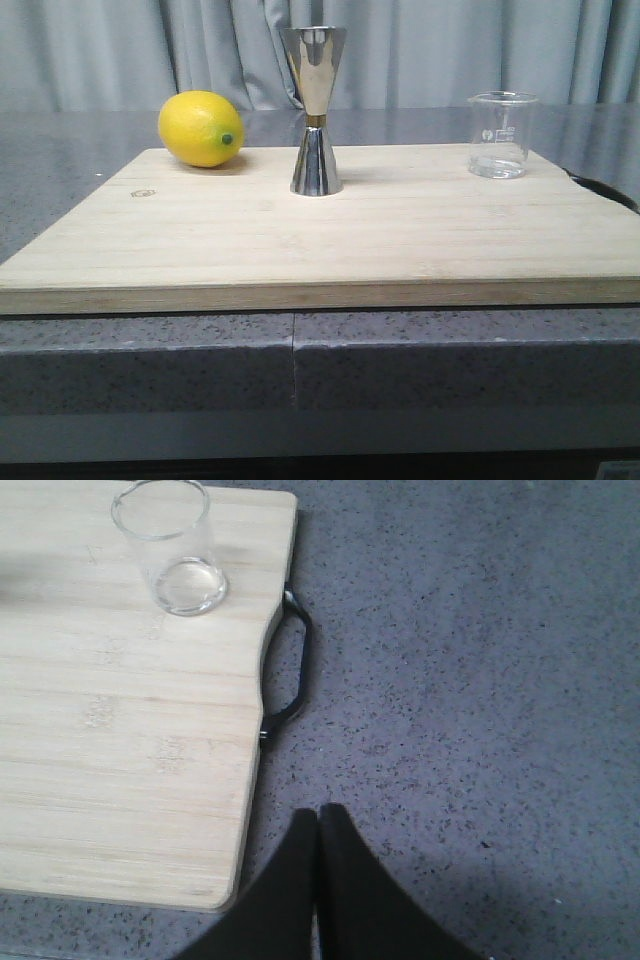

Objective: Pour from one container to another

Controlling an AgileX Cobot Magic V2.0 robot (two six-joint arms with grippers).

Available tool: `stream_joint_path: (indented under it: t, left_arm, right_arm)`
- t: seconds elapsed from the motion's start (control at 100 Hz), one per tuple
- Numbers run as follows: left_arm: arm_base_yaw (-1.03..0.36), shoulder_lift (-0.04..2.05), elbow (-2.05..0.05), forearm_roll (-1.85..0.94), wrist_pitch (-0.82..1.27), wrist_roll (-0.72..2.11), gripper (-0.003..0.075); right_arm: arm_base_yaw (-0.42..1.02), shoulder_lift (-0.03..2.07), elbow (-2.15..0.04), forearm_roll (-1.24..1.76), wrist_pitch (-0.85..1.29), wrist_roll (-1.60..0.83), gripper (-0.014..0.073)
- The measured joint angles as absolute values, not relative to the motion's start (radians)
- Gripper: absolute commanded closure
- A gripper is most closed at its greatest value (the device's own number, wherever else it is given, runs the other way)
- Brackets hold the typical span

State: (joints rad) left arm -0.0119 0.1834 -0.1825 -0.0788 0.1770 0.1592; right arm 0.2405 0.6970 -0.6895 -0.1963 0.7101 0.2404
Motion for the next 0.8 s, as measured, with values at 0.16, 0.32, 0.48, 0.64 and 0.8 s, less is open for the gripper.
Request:
stream_joint_path:
  t: [0.16, 0.32, 0.48, 0.64, 0.8]
  left_arm:
    - [-0.012, 0.049, -0.054, -0.077, 0.115, 0.159, 0.0741]
    - [-0.012, -0.005, 0.006, -0.077, 0.078, 0.159, 0.0741]
    - [-0.012, -0.006, 0.006, -0.035, 0.038, 0.159, 0.0741]
    - [-0.012, -0.006, 0.006, -0.025, 0.036, 0.159, 0.0741]
    - [-0.012, -0.006, 0.006, -0.05, 0.034, 0.159, 0.0741]
  right_arm:
    - [0.241, 0.697, -0.689, -0.196, 0.709, 0.24, 0.0659]
    - [0.241, 0.697, -0.689, -0.196, 0.709, 0.24, 0.0659]
    - [0.241, 0.697, -0.689, -0.196, 0.709, 0.24, 0.0659]
    - [0.241, 0.697, -0.689, -0.196, 0.709, 0.24, 0.0659]
    - [0.241, 0.697, -0.689, -0.196, 0.709, 0.24, 0.0659]
